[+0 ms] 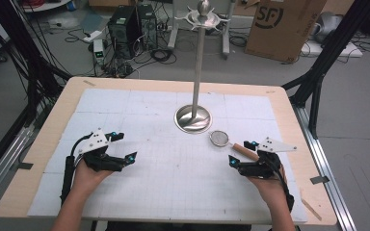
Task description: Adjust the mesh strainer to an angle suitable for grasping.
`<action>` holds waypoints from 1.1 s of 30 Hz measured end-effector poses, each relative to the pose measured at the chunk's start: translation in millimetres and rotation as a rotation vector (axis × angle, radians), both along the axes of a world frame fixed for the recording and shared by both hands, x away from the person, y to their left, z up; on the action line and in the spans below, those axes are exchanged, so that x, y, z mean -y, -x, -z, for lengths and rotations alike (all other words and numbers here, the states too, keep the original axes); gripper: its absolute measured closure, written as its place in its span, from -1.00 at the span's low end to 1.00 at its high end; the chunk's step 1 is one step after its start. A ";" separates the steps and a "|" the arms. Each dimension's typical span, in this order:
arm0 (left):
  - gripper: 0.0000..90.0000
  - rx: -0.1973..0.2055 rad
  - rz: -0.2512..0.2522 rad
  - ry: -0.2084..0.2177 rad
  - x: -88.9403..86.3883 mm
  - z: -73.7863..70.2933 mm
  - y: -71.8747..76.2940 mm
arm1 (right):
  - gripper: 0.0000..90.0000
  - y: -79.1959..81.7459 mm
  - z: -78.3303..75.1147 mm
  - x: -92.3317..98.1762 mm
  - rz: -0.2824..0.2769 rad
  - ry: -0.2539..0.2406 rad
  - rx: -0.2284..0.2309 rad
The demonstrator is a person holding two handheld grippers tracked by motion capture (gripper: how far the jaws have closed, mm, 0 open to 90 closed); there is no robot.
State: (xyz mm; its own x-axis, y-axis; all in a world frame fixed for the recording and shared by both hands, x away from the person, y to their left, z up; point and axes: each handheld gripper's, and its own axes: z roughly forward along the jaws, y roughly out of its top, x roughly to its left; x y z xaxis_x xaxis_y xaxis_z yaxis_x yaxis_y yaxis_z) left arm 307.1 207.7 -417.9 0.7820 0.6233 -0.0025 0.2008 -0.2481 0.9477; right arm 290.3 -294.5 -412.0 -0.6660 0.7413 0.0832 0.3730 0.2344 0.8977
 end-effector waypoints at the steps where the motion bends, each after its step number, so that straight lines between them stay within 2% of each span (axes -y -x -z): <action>1: -0.69 0.002 0.002 0.003 -0.2 -0.3 0.1 | -0.68 0.2 -0.3 0.2 0.002 -0.005 0.002; 5: -0.69 -0.001 0.003 -0.002 -0.2 0.0 0.5 | -0.68 -1.2 0.2 0.3 0.005 -0.008 -0.004; 10: -0.69 -0.005 -0.003 -0.009 -0.3 2.2 -0.5 | -0.68 -3.0 3.3 -1.0 0.003 0.011 -0.012; 12: -0.69 -0.003 -0.010 0.006 -0.3 1.6 -0.5 | -0.68 -0.1 3.2 -1.0 0.005 0.026 -0.013; 17: -0.69 0.010 -0.014 0.027 -0.4 0.0 -0.6 | -0.68 3.6 1.0 1.6 0.008 0.029 0.000; 21: -0.69 0.007 -0.017 0.013 -1.2 0.4 -1.0 | -0.68 3.9 0.2 3.6 0.019 0.024 0.005; 33: -0.69 0.004 -0.018 0.015 -1.0 -0.3 0.2 | -0.68 2.0 1.8 5.2 0.033 0.046 -0.004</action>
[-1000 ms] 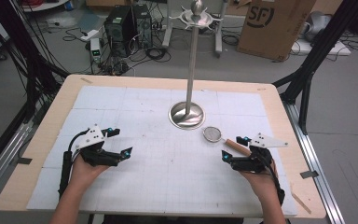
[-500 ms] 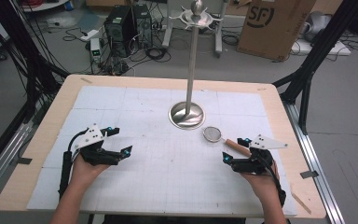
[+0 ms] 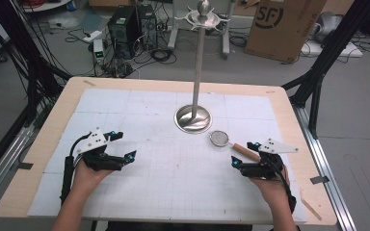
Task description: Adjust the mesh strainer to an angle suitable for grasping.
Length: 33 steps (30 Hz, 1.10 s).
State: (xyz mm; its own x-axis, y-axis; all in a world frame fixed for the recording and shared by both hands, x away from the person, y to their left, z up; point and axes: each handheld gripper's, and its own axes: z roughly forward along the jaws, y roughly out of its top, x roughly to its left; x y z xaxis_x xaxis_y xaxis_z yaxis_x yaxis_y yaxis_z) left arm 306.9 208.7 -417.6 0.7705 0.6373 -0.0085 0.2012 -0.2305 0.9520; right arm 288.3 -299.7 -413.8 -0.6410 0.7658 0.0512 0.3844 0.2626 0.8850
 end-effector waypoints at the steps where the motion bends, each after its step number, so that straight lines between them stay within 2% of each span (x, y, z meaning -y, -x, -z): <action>1: -0.69 0.000 0.000 0.001 0.2 0.0 0.1 | -0.68 0.0 0.0 0.0 0.000 0.000 0.000; 5: -0.69 0.007 0.000 0.007 -1.3 -1.2 0.2 | -0.68 -4.2 -1.4 0.2 0.010 0.007 -0.006; 12: -0.69 0.001 -0.002 0.009 -2.5 -0.9 -0.5 | -0.66 -18.5 -1.2 1.5 0.033 0.046 -0.050; 21: -0.69 0.000 0.002 0.005 -1.5 -0.6 -0.2 | -0.51 -36.2 -3.1 1.1 0.014 0.103 -0.092; 28: -0.69 -0.002 -0.002 -0.001 -1.4 0.1 -0.7 | -0.46 -49.4 -1.7 1.7 0.030 0.144 -0.130; 30: -0.69 -0.003 -0.001 -0.002 -1.6 0.0 -0.7 | -0.43 -52.2 -0.2 0.6 0.024 0.145 -0.133; 33: -0.69 -0.001 0.000 -0.003 -1.9 -0.2 -0.6 | -0.42 -55.7 4.2 -0.1 0.022 0.147 -0.164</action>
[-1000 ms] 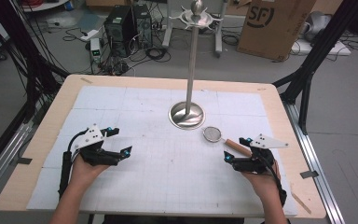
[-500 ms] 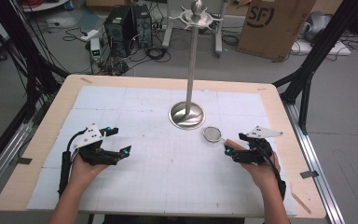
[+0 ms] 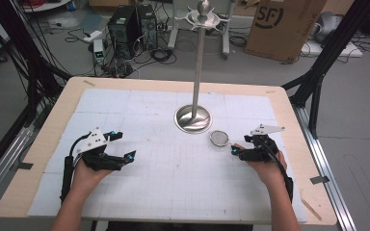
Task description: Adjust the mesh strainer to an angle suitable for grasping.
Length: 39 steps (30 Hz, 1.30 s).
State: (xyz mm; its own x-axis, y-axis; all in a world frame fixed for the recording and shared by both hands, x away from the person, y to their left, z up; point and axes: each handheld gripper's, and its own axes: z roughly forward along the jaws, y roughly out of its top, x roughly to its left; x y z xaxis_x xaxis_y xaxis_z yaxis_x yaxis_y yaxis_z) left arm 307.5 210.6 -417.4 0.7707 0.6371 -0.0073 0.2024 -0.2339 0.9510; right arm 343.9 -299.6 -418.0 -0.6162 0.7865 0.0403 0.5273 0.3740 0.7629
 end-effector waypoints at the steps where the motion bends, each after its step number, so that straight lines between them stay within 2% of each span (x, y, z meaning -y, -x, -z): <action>1: -0.69 -0.001 0.000 0.001 0.1 0.0 0.0 | -0.39 -2.3 2.9 0.4 0.008 0.007 -0.022; 9: -0.69 -0.008 0.005 -0.005 1.9 1.4 -0.2 | -0.26 -5.9 7.1 1.5 0.018 0.026 -0.051; 15: -0.69 -0.012 0.005 -0.007 2.4 1.8 -0.3 | -0.11 -10.4 13.6 1.5 0.007 0.030 -0.096; 18: -0.69 -0.011 0.005 -0.004 2.0 1.7 -0.6 | -0.03 -12.1 17.3 1.2 0.002 0.051 -0.120; 21: -0.69 -0.014 0.003 -0.003 2.1 1.9 -0.5 | 0.01 -12.2 18.5 0.5 -0.002 0.061 -0.123; 28: -0.69 -0.012 0.007 -0.002 2.0 1.4 -0.1 | 0.37 -8.5 16.3 -0.9 -0.023 0.092 -0.128; 33: -0.69 -0.010 0.008 0.000 3.0 1.4 0.1 | 0.48 -4.6 14.3 -5.2 -0.063 0.106 -0.137; 39: -0.69 -0.007 0.008 0.003 2.9 0.6 0.9 | 0.45 -2.7 13.8 -8.1 -0.067 0.115 -0.139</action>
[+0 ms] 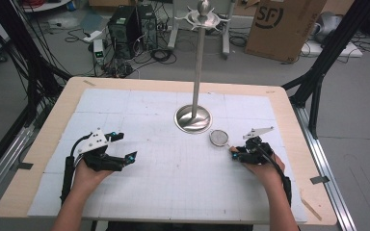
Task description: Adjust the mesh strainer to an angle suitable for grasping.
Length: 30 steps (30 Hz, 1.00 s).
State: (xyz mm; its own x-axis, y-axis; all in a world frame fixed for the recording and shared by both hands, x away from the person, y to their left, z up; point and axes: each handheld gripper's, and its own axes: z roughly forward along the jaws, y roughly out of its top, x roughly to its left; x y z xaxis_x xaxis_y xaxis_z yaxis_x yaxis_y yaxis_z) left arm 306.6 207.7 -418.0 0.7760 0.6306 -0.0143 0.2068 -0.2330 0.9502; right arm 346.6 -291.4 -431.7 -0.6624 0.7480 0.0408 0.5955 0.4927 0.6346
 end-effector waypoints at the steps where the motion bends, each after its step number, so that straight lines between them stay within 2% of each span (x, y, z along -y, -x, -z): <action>1: -0.69 0.000 0.000 -0.002 -0.1 0.0 0.0 | 0.39 0.2 0.0 0.1 0.006 0.007 0.002; 8: -0.69 -0.004 0.002 -0.005 0.2 0.9 -0.8 | 0.39 0.0 0.3 0.6 0.013 0.017 0.002; 11: -0.69 -0.003 0.001 -0.004 0.5 0.9 -0.5 | 0.48 0.2 0.3 -1.1 0.005 0.021 0.007; 15: -0.69 -0.003 0.002 -0.007 0.3 0.3 0.0 | 0.49 1.8 -0.6 -2.4 0.001 0.028 0.005; 18: -0.69 -0.003 0.001 -0.004 0.3 0.6 -0.3 | 0.49 2.9 -0.9 -3.7 -0.009 0.018 -0.007; 30: -0.69 -0.005 0.002 -0.006 0.7 0.8 -0.3 | 0.49 8.6 -1.8 -19.4 -0.084 0.032 -0.003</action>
State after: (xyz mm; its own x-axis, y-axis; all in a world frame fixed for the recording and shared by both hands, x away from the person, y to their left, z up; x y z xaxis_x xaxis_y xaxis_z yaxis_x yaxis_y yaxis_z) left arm 306.9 207.0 -418.8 0.7772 0.6290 -0.0145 0.2108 -0.2387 0.9479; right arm 338.0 -272.0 -430.0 -0.7227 0.6909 0.0200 0.5530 0.5606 0.6163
